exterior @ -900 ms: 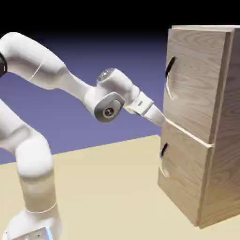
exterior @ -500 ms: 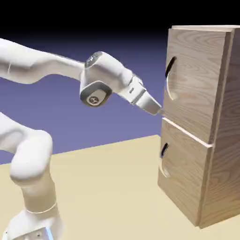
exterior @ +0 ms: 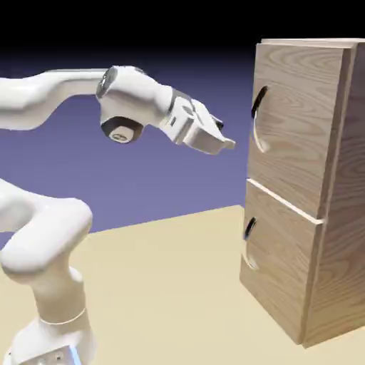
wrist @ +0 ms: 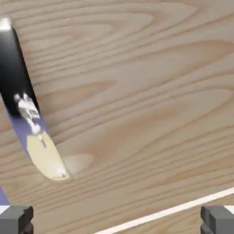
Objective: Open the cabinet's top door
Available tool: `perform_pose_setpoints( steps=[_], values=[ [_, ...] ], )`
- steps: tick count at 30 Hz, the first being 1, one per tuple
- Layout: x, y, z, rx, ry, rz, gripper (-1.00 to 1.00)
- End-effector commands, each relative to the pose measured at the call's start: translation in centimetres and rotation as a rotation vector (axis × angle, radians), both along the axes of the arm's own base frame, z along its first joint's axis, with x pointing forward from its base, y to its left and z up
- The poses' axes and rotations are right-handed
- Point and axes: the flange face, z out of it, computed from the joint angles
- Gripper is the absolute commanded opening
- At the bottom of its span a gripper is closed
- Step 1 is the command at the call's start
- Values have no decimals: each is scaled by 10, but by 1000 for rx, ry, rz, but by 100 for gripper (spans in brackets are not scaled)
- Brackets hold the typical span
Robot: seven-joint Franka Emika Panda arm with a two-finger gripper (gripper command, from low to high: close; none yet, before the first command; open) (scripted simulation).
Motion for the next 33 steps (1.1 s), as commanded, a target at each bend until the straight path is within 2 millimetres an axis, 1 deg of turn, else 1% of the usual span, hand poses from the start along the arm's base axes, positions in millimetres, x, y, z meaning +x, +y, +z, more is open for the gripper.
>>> perform_pose_setpoints(
  steps=[1,6,11,19,24,26,30,31,32,33],
  values=[
    [-1,3,1,-2,-17,0,0],
    [0,17,2,-26,-101,6,0],
    [8,30,-2,-69,-183,20,0],
    [34,43,-19,-175,-305,52,0],
    [57,43,-36,-261,-372,75,0],
    [59,42,-37,-268,-377,77,0],
    [108,39,-37,-268,-377,77,0],
    [108,39,-37,-268,-377,77,-100],
    [108,39,-37,-268,-377,77,-100],
    [101,35,-37,-262,-381,107,-100]
  ],
)
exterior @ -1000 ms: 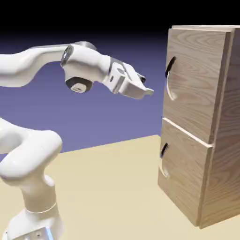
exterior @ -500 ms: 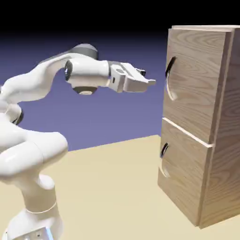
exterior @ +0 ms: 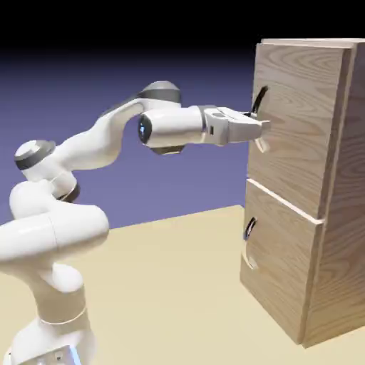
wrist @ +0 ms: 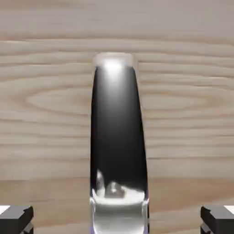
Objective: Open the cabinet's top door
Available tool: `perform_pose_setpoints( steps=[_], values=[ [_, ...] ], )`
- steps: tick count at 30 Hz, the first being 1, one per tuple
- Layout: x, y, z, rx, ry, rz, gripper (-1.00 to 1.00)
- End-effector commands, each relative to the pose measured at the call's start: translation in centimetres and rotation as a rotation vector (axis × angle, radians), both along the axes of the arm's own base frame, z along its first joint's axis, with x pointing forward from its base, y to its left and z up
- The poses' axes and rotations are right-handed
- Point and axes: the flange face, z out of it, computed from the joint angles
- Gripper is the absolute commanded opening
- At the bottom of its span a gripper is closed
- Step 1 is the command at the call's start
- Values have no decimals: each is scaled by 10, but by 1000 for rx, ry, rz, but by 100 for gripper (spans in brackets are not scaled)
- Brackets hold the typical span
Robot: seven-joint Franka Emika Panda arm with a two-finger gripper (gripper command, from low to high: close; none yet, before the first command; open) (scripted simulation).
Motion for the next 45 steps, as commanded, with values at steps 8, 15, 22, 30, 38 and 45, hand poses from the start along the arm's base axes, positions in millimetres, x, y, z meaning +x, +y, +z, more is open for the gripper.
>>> perform_pose_setpoints(
  steps=[8,15,22,30,38,45],
  values=[
    [-47,-37,0,0,0,228,-100],
    [-78,-72,0,0,0,406,-100],
    [-101,-111,0,0,0,580,-100],
    [-120,-164,0,0,0,793,-100],
    [-127,-216,0,0,0,995,-100],
    [-124,-263,0,0,0,1172,-100]
  ],
)
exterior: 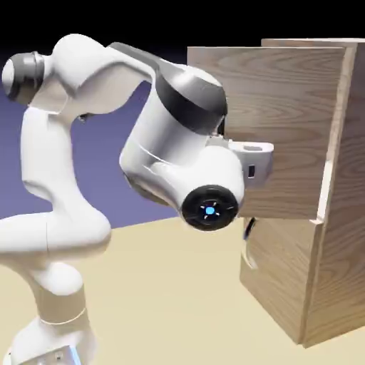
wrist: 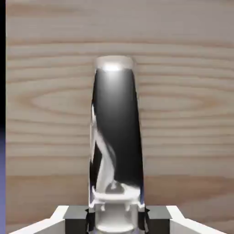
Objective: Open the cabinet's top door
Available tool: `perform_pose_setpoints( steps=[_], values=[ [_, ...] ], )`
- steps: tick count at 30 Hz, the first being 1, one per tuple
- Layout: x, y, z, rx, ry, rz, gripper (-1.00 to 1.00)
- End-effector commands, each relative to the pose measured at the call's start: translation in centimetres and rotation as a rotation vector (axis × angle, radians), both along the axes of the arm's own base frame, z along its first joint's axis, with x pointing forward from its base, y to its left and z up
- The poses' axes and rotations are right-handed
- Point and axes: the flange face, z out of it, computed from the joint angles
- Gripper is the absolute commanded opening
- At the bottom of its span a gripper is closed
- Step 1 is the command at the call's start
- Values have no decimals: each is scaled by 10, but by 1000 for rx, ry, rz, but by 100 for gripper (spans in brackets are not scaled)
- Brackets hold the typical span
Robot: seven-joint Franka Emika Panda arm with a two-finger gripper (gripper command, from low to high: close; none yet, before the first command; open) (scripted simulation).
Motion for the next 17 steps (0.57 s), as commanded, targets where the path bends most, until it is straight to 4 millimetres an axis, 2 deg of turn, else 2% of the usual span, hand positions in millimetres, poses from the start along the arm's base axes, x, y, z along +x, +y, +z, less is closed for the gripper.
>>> perform_pose_setpoints(
  steps=[1,15,16,17],
  values=[
    [1,-7,0,0,0,24,-100],
    [31,-91,0,0,0,367,-100],
    [31,-91,0,0,0,367,100],
    [31,-91,0,0,0,367,100]
  ],
)
